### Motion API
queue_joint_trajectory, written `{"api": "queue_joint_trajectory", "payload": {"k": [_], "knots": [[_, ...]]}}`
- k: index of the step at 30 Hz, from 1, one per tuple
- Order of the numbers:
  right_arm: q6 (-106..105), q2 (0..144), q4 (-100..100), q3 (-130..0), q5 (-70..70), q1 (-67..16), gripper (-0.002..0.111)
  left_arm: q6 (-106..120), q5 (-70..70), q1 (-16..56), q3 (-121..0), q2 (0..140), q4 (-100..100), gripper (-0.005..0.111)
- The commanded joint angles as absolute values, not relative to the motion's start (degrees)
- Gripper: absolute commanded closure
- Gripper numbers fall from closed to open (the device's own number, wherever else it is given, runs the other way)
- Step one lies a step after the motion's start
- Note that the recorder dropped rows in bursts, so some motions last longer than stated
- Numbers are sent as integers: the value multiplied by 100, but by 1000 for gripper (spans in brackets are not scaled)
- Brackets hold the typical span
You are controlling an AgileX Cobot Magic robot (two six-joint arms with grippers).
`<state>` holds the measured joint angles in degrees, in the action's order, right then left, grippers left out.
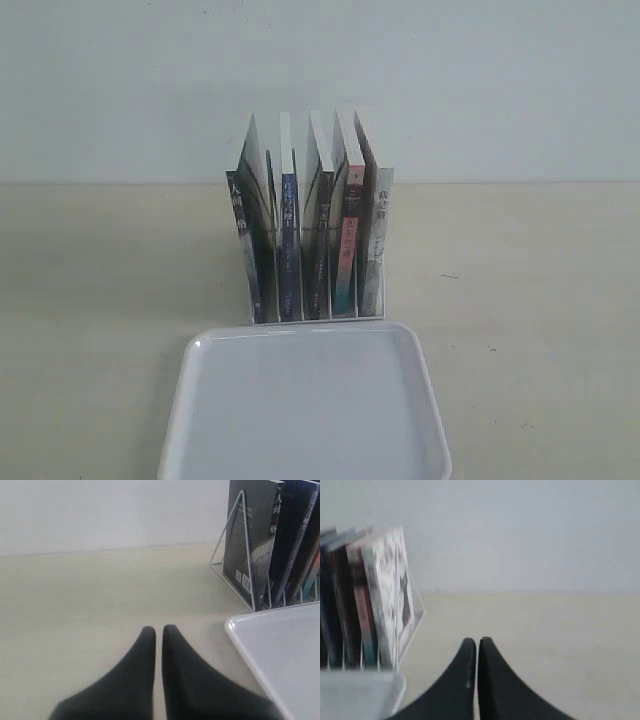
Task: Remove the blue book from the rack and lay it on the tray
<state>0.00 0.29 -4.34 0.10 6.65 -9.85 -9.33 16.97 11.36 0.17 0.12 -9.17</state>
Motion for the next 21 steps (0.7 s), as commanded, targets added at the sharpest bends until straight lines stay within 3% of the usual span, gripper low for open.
{"api": "queue_joint_trajectory", "payload": {"k": [1, 9, 14, 17, 21], "knots": [[-61, 0, -386, 0, -1141, -983, 107, -911, 1680, 1119, 0, 0, -901, 103], [-61, 0, -397, 0, -2727, -983, 107, -911, 1680, 1119, 0, 0, -901, 103], [580, 0, -435, -187, -4526, -983, 107, -911, 1680, 1119, 0, 0, -901, 103], [695, 5, -435, -933, -4113, -983, 107, -911, 1680, 1119, 0, 0, -901, 103], [685, 780, -173, -2438, -1698, -983, 107, -911, 1680, 1119, 0, 0, -901, 103]]}}
